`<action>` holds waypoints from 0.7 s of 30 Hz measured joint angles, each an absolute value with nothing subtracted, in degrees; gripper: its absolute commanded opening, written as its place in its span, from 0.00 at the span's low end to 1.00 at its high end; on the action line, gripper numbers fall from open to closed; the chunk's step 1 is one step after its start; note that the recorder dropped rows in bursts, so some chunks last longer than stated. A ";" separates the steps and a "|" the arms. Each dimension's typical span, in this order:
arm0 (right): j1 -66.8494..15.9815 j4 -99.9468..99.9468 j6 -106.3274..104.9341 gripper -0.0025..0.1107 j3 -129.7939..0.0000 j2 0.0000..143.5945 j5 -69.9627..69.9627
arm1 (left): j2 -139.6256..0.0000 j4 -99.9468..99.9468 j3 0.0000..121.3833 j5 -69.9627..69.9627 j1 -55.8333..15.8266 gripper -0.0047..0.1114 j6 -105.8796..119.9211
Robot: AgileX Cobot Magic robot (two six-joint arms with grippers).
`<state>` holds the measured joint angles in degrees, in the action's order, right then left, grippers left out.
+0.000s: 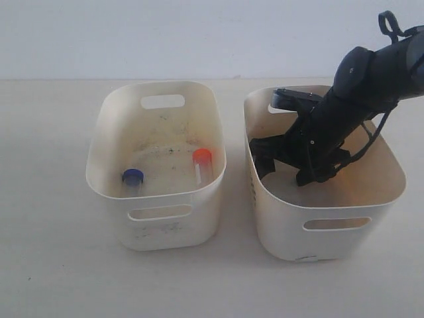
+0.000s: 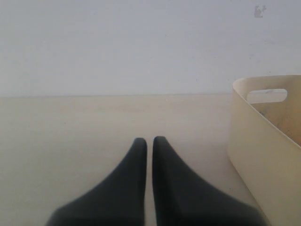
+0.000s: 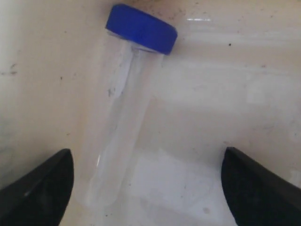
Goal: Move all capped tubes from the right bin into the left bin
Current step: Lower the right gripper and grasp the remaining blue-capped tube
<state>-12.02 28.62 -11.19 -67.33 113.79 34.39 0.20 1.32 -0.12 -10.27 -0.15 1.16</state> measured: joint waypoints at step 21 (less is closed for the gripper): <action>-12.42 22.41 -6.37 0.02 -67.79 115.37 32.13 | 0.20 1.32 -0.12 -10.27 -0.15 0.08 1.16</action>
<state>-12.42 22.41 -6.37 -67.79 115.37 32.13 0.20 1.32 -0.12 -10.27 -0.15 1.16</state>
